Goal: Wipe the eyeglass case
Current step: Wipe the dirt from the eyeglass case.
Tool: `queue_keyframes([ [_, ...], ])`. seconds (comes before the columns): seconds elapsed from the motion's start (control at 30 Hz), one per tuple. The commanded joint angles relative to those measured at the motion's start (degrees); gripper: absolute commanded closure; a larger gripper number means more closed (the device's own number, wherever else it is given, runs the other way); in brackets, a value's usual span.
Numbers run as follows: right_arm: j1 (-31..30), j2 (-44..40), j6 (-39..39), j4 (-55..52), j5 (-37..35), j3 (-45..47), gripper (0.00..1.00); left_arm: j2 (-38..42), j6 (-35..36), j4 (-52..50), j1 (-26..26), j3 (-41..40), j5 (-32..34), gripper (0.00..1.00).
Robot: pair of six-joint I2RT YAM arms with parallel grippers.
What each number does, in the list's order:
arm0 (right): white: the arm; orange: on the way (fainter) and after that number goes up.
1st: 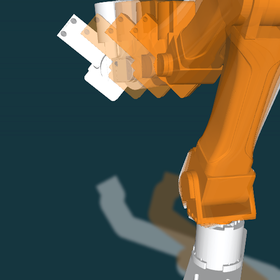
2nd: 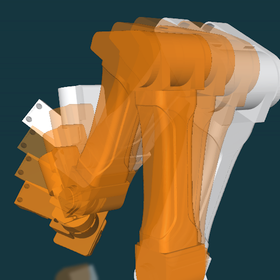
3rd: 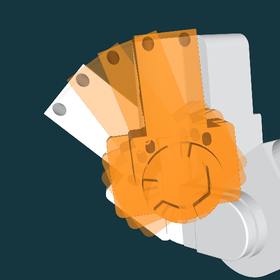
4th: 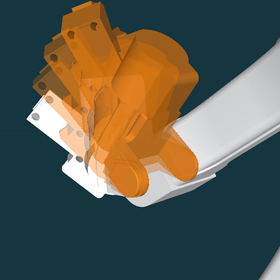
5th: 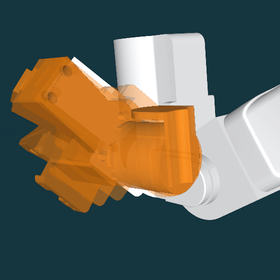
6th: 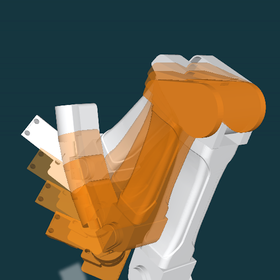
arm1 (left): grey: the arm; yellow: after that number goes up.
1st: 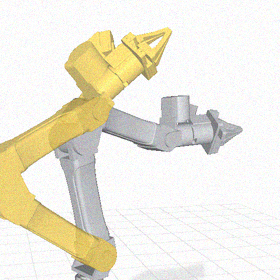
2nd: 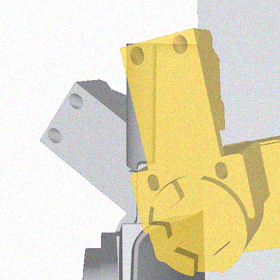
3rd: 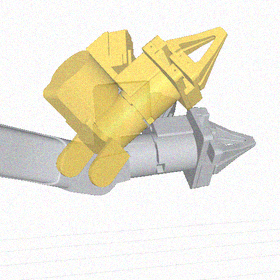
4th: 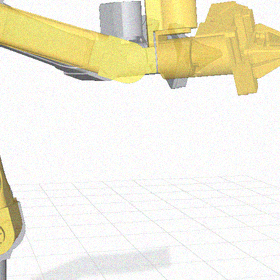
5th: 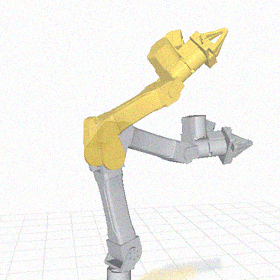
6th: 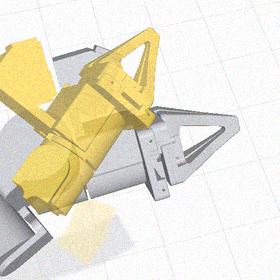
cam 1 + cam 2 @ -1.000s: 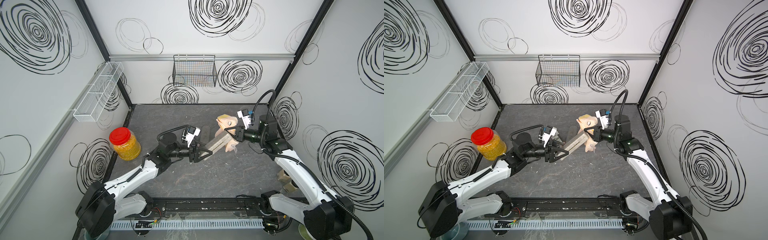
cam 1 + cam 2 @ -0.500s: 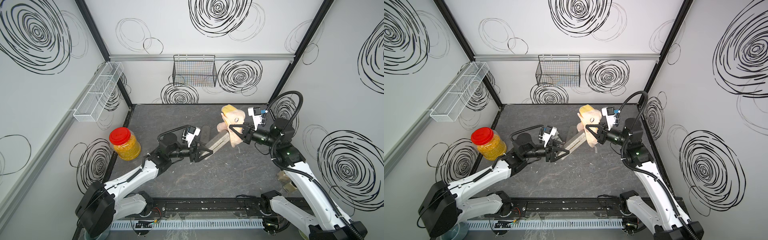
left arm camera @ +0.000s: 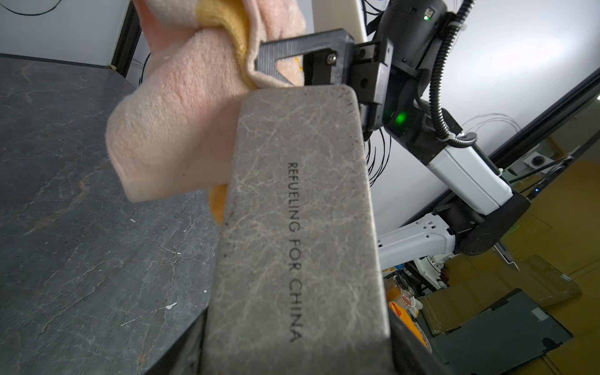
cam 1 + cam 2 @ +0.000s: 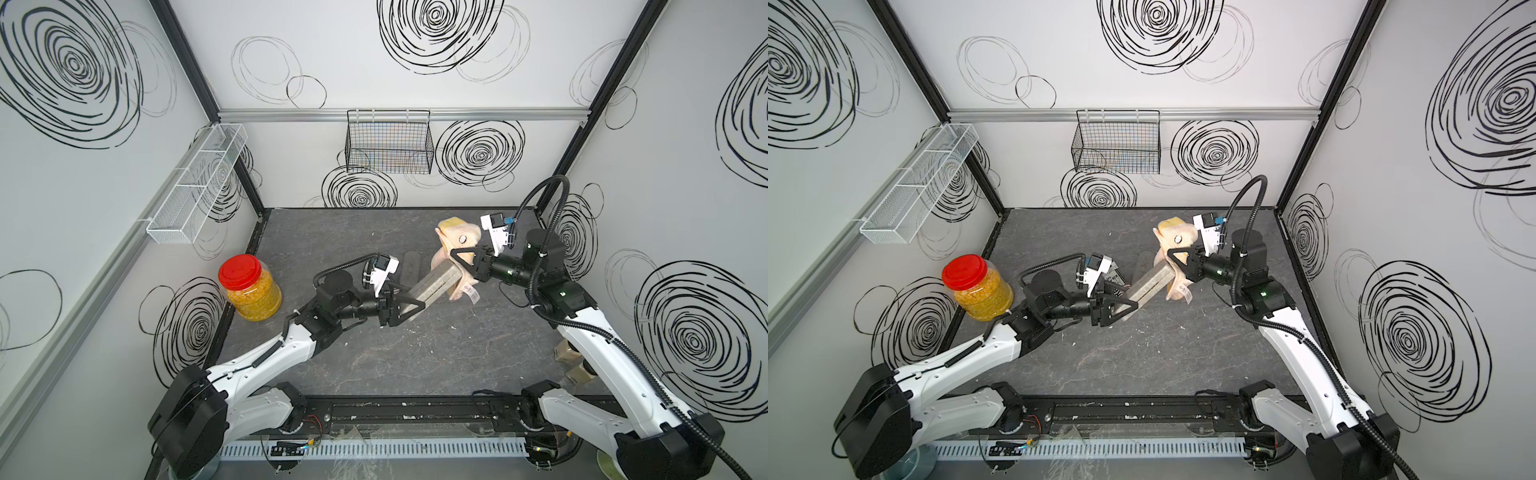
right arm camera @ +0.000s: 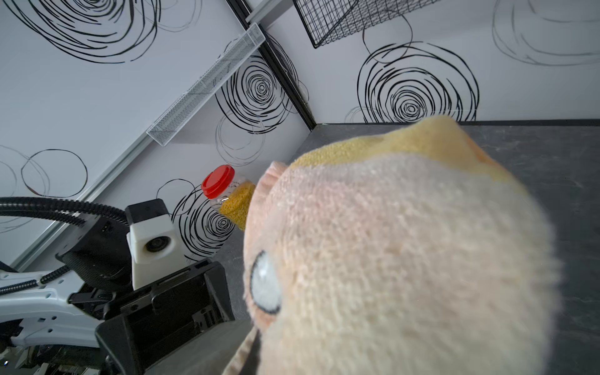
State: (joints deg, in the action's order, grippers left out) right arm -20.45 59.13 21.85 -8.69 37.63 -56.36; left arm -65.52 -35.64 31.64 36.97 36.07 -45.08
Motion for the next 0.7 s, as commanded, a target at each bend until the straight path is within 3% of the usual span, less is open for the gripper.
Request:
queue_keyframes([
  [0.0, -0.1, -2.9, -1.3, 1.4, 3.3, -1.6, 0.91, -0.6, -0.1, 7.0, -0.1, 0.9, -1.6, 0.44],
  [0.13, 0.3, -6.6, 0.0, 3.0, 3.6, -0.7, 0.91, -0.9, 0.3, 6.1, -0.3, 1.7, -1.9, 0.44],
  [0.3, 0.8, -8.3, 2.6, 5.9, 9.8, 0.8, 0.91, -1.0, 0.3, 5.7, -0.8, 2.0, -2.0, 0.44],
  [0.53, 0.9, -5.2, 0.8, 0.0, -1.1, 1.3, 0.91, 0.4, 0.5, 5.0, -0.9, 1.9, -1.5, 0.44],
  [0.67, 0.7, -1.8, -0.3, -1.3, -0.5, 1.5, 0.90, 1.0, 0.3, 5.4, -0.9, 1.5, -1.3, 0.44],
])
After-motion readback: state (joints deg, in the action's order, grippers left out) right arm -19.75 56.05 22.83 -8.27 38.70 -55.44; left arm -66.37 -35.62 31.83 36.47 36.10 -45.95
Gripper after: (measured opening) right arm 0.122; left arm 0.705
